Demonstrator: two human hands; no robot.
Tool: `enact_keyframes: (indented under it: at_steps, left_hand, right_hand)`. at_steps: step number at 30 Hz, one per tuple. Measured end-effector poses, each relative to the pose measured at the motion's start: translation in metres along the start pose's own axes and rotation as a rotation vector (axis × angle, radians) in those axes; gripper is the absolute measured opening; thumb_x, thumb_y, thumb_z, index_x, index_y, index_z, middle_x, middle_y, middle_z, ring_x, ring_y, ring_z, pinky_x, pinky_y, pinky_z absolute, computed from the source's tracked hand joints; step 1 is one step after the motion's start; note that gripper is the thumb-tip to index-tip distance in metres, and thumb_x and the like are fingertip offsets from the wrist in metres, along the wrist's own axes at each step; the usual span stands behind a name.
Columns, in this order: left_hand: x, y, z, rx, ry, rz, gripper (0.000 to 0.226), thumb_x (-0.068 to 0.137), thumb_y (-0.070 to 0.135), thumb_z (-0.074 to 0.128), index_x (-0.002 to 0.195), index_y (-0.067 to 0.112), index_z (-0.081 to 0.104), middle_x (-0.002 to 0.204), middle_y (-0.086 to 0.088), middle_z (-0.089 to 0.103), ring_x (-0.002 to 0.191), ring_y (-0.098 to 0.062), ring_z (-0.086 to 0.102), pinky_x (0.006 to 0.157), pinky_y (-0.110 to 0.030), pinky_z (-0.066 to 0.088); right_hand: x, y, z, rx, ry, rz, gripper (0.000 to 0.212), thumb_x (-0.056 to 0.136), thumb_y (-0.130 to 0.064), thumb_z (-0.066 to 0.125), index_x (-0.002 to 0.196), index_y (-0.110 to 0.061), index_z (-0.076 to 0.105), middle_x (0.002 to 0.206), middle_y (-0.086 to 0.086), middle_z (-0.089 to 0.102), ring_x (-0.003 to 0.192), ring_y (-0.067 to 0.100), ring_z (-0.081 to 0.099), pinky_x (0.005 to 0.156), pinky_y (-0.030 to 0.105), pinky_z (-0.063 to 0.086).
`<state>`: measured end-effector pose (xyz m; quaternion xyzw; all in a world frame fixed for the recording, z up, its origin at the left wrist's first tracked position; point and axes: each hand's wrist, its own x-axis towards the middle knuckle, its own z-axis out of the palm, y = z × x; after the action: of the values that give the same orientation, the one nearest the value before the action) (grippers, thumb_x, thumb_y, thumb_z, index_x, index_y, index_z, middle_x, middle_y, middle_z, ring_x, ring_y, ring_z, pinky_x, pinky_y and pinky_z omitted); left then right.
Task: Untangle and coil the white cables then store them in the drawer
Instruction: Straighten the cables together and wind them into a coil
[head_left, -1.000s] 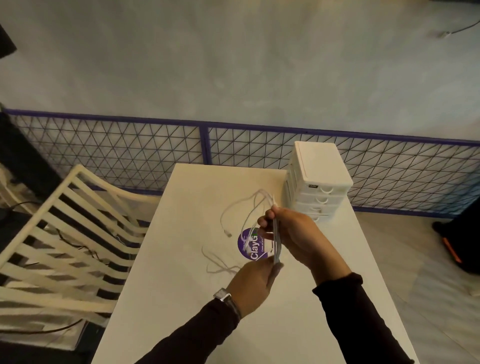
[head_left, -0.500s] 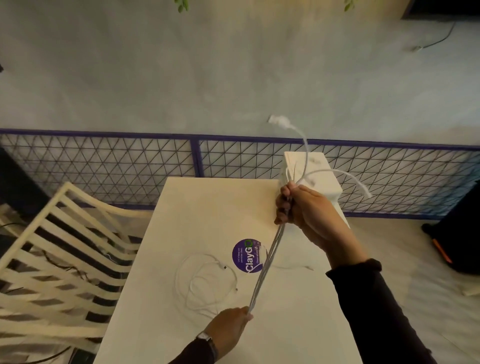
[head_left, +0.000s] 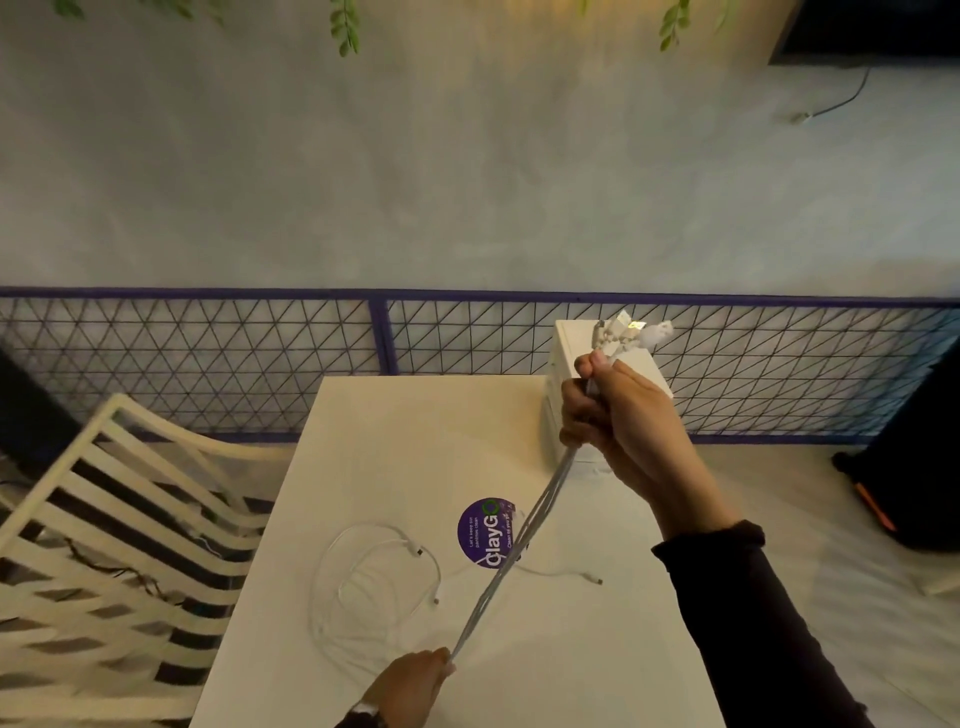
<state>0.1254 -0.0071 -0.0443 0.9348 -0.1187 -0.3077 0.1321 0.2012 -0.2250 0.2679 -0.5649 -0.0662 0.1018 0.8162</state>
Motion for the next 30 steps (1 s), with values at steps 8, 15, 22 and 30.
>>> enact_keyframes:
  at_steps: [8, 15, 22, 30]
  left_hand:
    - [0.011, 0.003, -0.045, 0.057, -0.006, -0.082, 0.067, 0.088, 0.007, 0.041, 0.148, 0.013, 0.011, 0.151, -0.01, 0.025, 0.14, -0.026, 0.024, 0.116, -0.04, 0.014]
    - [-0.048, 0.073, -0.21, -1.106, 0.458, 0.326, 0.03, 0.1, 0.017, 0.032, 0.118, 0.027, 0.053, 0.124, 0.001, 0.058, 0.113, -0.018, 0.058, 0.105, -0.033, 0.041]
    - [-0.096, 0.126, -0.264, -1.43, 0.148, 0.585, 0.05, 0.088, 0.045, 0.034, 0.133, 0.026, 0.046, 0.128, -0.008, 0.061, 0.112, -0.032, 0.062, 0.093, -0.034, 0.051]
    - [-0.101, 0.135, -0.258, -1.319, 0.303, 0.549, 0.022, 0.09, 0.013, 0.051, 0.108, 0.013, 0.064, 0.088, 0.001, 0.071, 0.078, -0.019, 0.071, 0.072, -0.025, 0.058]
  right_hand:
    - [-0.005, 0.016, 0.006, -0.102, -0.188, 0.078, 0.03, 0.094, -0.034, 0.035, 0.071, -0.019, 0.044, 0.051, -0.004, 0.03, 0.043, 0.009, 0.021, 0.039, 0.018, 0.024]
    - [-0.017, 0.039, 0.01, -0.155, -0.272, 0.141, 0.026, 0.09, -0.033, 0.039, 0.068, -0.019, 0.042, 0.05, -0.004, 0.031, 0.042, 0.01, 0.022, 0.041, 0.02, 0.018]
    - [-0.027, 0.056, 0.021, -0.139, -0.42, 0.258, 0.028, 0.094, -0.03, 0.038, 0.068, -0.02, 0.044, 0.057, 0.002, 0.028, 0.043, 0.008, 0.021, 0.039, 0.015, 0.021]
    - [-0.032, 0.055, 0.024, -0.198, -0.437, 0.292, 0.031, 0.099, -0.028, 0.034, 0.071, -0.018, 0.042, 0.057, 0.001, 0.031, 0.047, 0.01, 0.021, 0.044, 0.021, 0.018]
